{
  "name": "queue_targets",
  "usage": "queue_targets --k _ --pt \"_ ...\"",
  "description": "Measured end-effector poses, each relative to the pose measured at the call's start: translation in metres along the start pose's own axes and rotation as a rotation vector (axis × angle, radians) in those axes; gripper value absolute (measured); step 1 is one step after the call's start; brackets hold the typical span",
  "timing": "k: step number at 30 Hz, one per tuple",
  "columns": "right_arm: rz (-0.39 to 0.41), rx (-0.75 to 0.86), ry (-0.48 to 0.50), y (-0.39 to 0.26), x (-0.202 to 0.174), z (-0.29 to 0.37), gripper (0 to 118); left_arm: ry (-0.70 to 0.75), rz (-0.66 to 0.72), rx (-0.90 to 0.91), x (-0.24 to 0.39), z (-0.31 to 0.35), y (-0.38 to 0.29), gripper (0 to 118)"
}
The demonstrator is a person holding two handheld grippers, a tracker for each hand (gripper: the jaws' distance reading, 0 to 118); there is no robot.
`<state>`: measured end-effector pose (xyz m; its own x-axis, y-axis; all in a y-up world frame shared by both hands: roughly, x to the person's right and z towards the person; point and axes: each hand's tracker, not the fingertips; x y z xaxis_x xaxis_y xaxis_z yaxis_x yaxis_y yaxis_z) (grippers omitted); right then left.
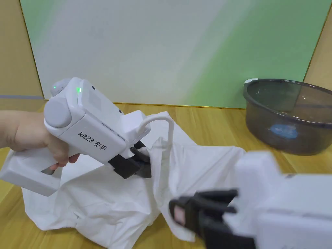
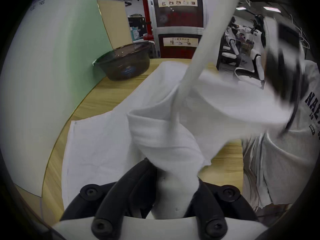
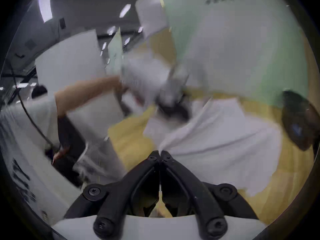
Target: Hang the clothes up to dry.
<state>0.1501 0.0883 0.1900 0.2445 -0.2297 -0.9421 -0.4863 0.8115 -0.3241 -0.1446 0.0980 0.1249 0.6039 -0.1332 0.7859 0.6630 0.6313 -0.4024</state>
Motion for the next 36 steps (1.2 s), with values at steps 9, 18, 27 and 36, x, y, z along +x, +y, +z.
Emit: queue_targets --k 9,18,27,36 --pt "0.067 -0.183 0.033 -0.042 0.022 -0.072 4 -0.078 0.005 -0.023 0.015 -0.017 -0.015 3" --pt "0.273 0.001 0.029 0.016 0.075 0.010 65 -0.073 -0.028 -0.019 0.016 -0.015 -0.017 3" --pt "0.487 -0.167 0.132 0.058 0.129 -0.026 89 -0.078 -0.042 -0.008 0.019 -0.017 -0.020 3" --pt "0.510 -0.233 0.231 0.058 0.151 -0.102 67 -0.113 -0.035 -0.020 0.020 -0.018 -0.027 3"
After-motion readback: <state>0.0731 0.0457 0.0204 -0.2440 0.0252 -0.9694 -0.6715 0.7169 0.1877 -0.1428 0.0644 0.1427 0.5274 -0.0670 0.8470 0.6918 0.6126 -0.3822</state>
